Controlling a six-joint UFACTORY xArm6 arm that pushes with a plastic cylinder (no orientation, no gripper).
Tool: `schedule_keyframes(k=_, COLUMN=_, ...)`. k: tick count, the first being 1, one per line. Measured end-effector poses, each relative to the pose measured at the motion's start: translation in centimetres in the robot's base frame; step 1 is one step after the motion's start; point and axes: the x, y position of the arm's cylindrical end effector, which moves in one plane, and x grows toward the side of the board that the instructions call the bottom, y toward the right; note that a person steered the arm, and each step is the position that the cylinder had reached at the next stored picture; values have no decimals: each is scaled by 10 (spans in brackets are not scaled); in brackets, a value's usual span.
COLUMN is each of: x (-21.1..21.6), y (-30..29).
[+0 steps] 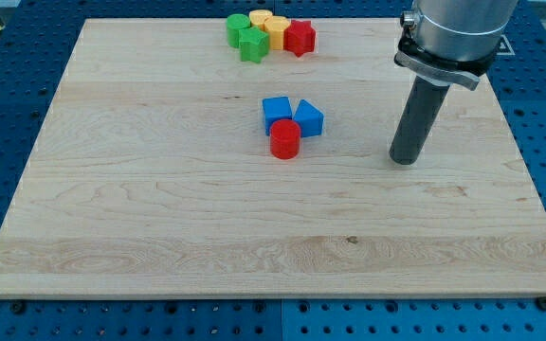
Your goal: Move your arm towards bottom
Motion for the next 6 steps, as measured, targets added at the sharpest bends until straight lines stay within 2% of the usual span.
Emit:
schedule_keyframes(k=3, x=3, y=0)
schedule_keyframes(k=6, x=77, y=0)
